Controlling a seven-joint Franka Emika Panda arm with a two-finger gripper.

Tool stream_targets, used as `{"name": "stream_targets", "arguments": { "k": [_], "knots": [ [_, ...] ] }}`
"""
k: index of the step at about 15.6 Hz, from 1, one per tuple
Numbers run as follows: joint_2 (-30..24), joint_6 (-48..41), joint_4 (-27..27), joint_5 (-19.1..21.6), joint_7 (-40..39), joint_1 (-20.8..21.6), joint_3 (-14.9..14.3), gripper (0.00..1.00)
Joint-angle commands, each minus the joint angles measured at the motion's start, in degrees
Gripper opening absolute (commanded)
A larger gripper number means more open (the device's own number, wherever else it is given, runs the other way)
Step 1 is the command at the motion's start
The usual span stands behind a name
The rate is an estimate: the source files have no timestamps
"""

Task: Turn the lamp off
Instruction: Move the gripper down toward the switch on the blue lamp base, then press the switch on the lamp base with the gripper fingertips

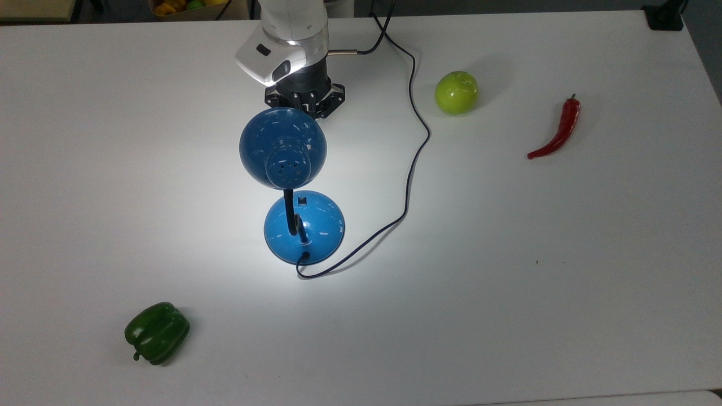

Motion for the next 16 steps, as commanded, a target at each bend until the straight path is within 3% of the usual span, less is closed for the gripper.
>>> {"name": "stream_targets", "arguments": {
  "k": [1, 10, 16],
  "knots": [
    [0.8, 9.0, -3.1, -1.0, 2.4, 1.1, -0.2, 0.01],
    [6.9, 24.9, -2.8, -1.1, 3.5, 0.6, -0.3, 0.01],
    [10.3, 31.0, -1.9, -1.2, 3.4, 0.4, -0.5, 0.01]
  ]
}}
